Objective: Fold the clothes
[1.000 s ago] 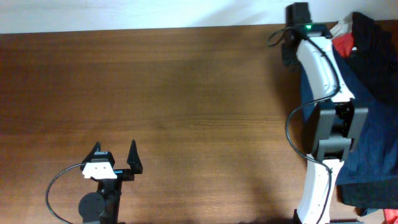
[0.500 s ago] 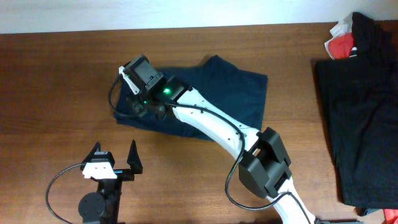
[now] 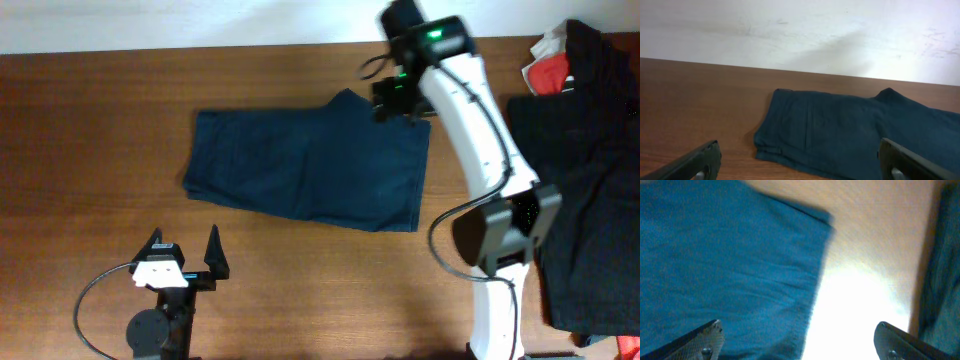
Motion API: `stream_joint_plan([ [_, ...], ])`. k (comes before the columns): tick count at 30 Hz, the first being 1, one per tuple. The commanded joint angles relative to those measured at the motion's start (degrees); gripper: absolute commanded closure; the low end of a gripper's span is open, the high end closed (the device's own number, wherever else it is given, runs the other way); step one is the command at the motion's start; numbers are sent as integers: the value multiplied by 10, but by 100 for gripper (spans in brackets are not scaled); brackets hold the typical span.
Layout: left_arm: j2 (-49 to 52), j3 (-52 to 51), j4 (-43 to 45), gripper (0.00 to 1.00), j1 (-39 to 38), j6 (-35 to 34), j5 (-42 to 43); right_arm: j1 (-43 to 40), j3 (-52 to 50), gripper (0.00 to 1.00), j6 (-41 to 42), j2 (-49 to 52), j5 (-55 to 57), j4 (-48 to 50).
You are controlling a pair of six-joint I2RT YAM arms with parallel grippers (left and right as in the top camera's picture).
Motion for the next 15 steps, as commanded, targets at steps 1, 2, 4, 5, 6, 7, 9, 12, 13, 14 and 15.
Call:
stream_joint_plan([
  [1, -3, -3, -1, 1, -3, -3, 0, -84, -87, 1, 49, -9, -76, 11],
  [2, -3, -3, -1, 1, -3, -3, 0, -95, -118, 1, 48, -9, -87, 24],
  [4, -3, -3, -1, 1, -3, -3, 0, -105, -205, 5, 10, -9, -143, 77],
  [5, -3, -3, -1, 1, -3, -3, 0, -101, -244, 8, 8, -9, -150, 108],
  [6, -3, -3, -1, 1, -3, -3, 0, -94, -266, 9, 8, -9, -150, 126],
  [7, -3, -3, -1, 1, -3, -3, 0, -90, -278, 10, 8, -9, -150, 135],
  [9, -3, -3, -1, 1, -3, -3, 0, -78, -298, 9, 10, -9, -149, 142],
  [12, -3, -3, -1, 1, -3, -3, 0, -66, -351, 9, 10, -9, -150, 186],
  [13, -3, -3, -1, 1, -3, -3, 0, -64, -372, 9, 25, -9, -149, 203],
  [14, -3, -3, -1, 1, -3, -3, 0, -65, -385, 9, 32, -9, -149, 214],
  [15, -3, -3, -1, 1, -3, -3, 0, -64, -398, 9, 32, -9, -149, 230],
])
